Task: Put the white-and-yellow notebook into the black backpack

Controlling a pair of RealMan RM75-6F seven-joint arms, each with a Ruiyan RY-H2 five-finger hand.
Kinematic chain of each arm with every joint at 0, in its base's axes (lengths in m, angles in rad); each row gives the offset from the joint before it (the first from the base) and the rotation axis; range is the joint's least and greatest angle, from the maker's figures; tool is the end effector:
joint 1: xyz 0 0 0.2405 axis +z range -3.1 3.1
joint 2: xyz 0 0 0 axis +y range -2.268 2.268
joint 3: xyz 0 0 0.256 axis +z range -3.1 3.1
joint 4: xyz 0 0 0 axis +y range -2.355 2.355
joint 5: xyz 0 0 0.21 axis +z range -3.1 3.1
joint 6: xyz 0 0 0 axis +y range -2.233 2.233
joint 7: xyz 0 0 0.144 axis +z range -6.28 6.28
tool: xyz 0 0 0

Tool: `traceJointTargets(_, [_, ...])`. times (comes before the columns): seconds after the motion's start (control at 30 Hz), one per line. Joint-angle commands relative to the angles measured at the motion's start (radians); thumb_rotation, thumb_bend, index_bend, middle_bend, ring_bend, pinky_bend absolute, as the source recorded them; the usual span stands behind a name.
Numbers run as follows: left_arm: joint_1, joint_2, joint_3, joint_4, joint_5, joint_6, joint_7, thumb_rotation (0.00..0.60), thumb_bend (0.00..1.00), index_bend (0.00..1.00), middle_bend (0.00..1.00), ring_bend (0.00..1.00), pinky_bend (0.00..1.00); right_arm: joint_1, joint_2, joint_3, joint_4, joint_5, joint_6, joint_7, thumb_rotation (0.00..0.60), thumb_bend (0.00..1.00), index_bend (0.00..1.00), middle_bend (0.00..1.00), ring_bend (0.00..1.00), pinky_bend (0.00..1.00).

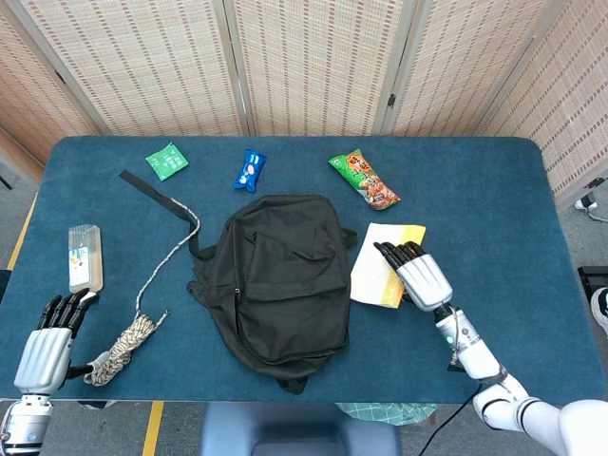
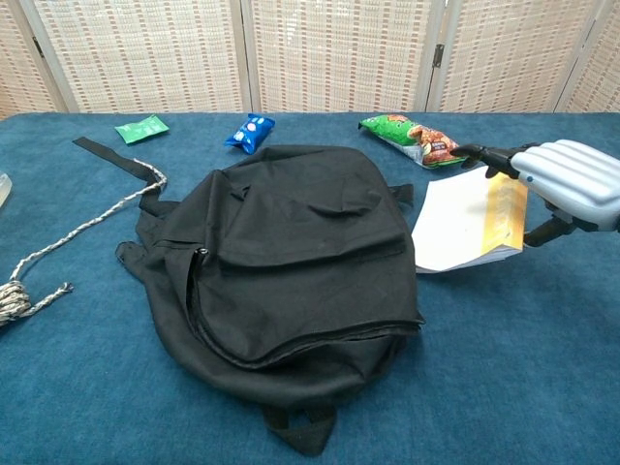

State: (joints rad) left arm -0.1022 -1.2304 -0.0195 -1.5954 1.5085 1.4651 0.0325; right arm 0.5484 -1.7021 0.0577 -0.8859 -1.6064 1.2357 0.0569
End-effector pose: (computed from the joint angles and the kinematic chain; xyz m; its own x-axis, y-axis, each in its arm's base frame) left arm -0.3021 0.1790 0.1173 0.3411 0.0533 0.9385 0.9399 -0.0371 -0.3395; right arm -0.2526 -0.3270 -0.0064 0.5373 -0.0067 0.8434 -0.7578 -0.4428 0.4792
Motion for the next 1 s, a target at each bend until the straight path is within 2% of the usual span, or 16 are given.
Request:
traceJointTargets(0.03, [0.001, 0.001, -0.001, -0.002, -0.001, 0.001, -0.001, 0.6, 0.21, 0.17, 0.11, 0.1, 0.01, 0.011, -0.009, 0.001, -0.004, -0.005, -0.001, -0.006, 0.6, 0.37, 0.1, 0.21, 0.27, 0.23])
traceJointTargets(0.27, [0.003, 0.004, 0.001, -0.007, -0.001, 0.001, 0.001, 0.6, 0.21, 0.17, 0.11, 0.1, 0.01, 0.034, -0.018, 0.003, -0.03, -0.014, -0.003, -0.048, 0.6, 0.37, 0.11, 0.21, 0.27, 0.23])
traceJointTargets(0.67, [0.001, 0.004, 0.001, -0.009, -0.003, -0.005, 0.005, 0.6, 0.21, 0.17, 0.11, 0.1, 0.01, 0.027, -0.02, 0.012, -0.018, 0.005, 0.019, -0.034, 0.6, 0.37, 0.3, 0.18, 0.27, 0.23])
traceJointTargets(1.0, [-0.001, 0.006, 0.001, -0.016, -0.005, -0.009, 0.013, 0.6, 0.21, 0.17, 0.11, 0.1, 0.01, 0.022, -0.024, 0.015, 0.003, 0.008, 0.046, -0.009, 0.6, 0.37, 0.38, 0.22, 0.29, 0.23])
